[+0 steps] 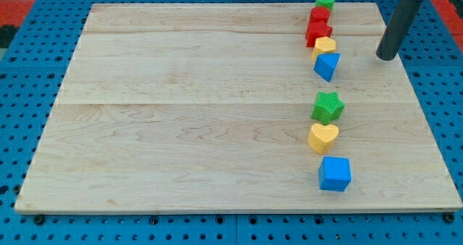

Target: Push the green circle to the left side of the board

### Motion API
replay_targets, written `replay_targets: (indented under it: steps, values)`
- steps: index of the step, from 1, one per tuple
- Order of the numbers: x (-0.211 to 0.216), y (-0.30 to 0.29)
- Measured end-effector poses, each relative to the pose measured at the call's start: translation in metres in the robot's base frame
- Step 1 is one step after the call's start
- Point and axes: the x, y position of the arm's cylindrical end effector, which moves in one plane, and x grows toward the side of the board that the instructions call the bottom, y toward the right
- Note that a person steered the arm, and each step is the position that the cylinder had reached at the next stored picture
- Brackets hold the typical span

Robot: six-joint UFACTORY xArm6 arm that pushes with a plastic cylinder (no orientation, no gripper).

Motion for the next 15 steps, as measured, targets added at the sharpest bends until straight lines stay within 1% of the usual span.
replay_targets:
  steps: [1, 2, 3, 4, 5, 7, 8, 9, 10, 12, 13, 14, 15]
  values:
    - [0.000, 0.000]
    - [-0.013, 0.048]
    - [-0.050, 0.079]
    - [-0.073, 0.079]
    - [-0.150, 0.064]
    - [-0.151, 0.060]
    - [-0.151, 0.036]
    - [-0.151, -0.071]
    - [-0.149, -0.122]
    - [-0.070, -0.278]
    - [-0.108, -0.366]
    - [-0.149, -0.375]
    - [-0.151, -0.362]
